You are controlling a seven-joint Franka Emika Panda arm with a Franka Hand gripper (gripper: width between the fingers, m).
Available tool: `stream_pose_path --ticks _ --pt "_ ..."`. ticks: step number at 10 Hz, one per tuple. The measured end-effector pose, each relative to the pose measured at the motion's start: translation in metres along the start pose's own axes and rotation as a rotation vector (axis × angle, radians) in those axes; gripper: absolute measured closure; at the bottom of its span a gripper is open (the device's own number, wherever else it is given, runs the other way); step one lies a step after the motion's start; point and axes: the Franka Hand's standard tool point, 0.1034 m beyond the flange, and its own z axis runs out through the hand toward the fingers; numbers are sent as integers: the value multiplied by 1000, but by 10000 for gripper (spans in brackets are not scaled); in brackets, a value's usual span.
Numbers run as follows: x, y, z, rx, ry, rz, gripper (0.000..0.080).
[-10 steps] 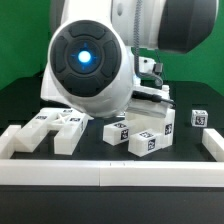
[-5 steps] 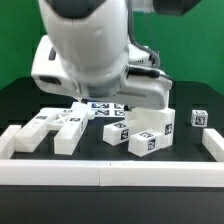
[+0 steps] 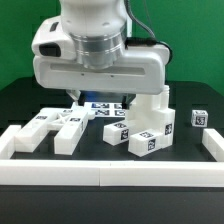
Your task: Assemble chair
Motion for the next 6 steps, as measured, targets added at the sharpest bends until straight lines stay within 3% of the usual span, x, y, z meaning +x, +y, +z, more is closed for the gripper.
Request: stream_pose_path --ticks 3,5,6 --pt "10 14 -5 -7 205 -16 150" --pt "13 14 -5 -20 314 -17 150" --pt "11 14 -2 -19 300 -16 150"
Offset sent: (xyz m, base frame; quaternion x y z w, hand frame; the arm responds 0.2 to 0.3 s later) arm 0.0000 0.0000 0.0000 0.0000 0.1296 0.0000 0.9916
